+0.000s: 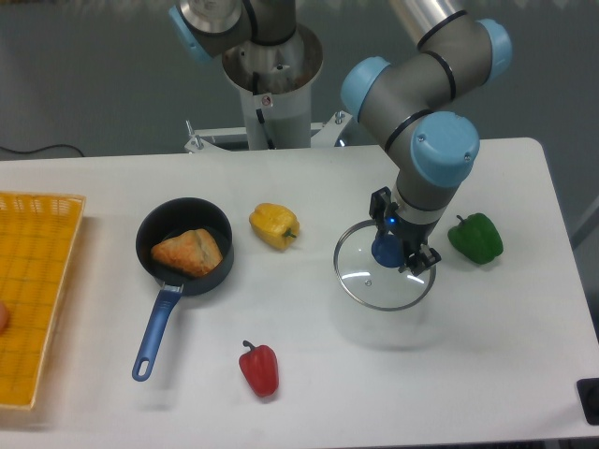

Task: Close the pot lid
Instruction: 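Lift the glass lid by its knob with the gripper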

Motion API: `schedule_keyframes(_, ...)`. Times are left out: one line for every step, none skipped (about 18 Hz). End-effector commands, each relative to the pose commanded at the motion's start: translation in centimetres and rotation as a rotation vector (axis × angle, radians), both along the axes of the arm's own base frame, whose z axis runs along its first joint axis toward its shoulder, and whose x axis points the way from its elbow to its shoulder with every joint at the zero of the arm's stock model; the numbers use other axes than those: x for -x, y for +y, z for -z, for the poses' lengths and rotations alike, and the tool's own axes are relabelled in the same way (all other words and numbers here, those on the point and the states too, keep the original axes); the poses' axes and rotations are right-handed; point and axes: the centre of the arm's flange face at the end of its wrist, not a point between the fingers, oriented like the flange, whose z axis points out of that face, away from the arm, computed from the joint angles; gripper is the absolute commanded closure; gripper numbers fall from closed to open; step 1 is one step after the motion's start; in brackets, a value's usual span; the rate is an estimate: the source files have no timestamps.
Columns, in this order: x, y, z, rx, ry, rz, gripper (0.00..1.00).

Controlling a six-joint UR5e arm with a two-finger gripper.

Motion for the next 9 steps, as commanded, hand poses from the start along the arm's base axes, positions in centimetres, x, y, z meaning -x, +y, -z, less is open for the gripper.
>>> schedule_keyframes(0.03,0.03,0.08,-0.001,-0.001,0.000,0.42)
schedule_keyframes(0.08,-0.06,-0.01,-0.001,0.001,-0.002,0.42)
schedule_keyframes(0.10,-0.03,-0.09,-0.003,0.002,-0.002,0.42)
schedule_keyframes(0.14,0.08,-0.30,-0.003,0.006,-0.008,0.42)
schedule_keyframes(0.08,0.15,-0.30,-0.002,0.006,-0.018,0.42)
schedule_keyframes(0.01,0.24,-0.30,-0.003,0.005,-0.023,0.42)
schedule_keyframes(0.01,0.24,-0.30,-0.003,0.005,-0.023,0.42)
schedule_keyframes(-0.06,0.31,-0.30,-0.003,0.005,-0.023,0.42)
schedule_keyframes(-0.13,0.36,-0.28,-0.001,0.005,-0.021,0.42)
